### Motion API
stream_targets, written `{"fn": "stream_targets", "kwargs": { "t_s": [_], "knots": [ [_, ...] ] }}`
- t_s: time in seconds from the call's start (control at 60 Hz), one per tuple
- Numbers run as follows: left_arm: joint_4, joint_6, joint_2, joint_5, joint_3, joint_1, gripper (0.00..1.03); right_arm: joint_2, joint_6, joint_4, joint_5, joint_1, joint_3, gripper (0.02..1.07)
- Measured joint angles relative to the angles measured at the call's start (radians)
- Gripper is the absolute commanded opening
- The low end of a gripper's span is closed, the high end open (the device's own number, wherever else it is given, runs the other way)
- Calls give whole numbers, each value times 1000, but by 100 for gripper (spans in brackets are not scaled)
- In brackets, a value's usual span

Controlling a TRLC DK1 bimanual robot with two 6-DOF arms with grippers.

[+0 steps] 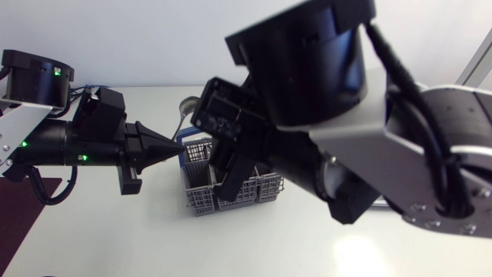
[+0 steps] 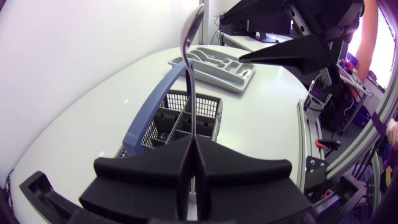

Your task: Unload the cutlery basket into the drawer organizer.

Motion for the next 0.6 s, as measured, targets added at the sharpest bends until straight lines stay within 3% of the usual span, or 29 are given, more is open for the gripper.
{"fn": "stream_targets", "kwargs": {
  "t_s": [0.283, 0.45, 0.6],
  "knots": [
    [140, -213, -6, -95, 0, -39, 3, 98, 273, -163, -273, -116, 200, 65],
    [216, -308, -5, -129, 0, -47, 3, 172, 391, -212, -475, -190, 290, 61],
    [283, -359, -3, -214, 0, -78, 3, 230, 473, -222, -613, -236, 353, 56]
  ]
}}
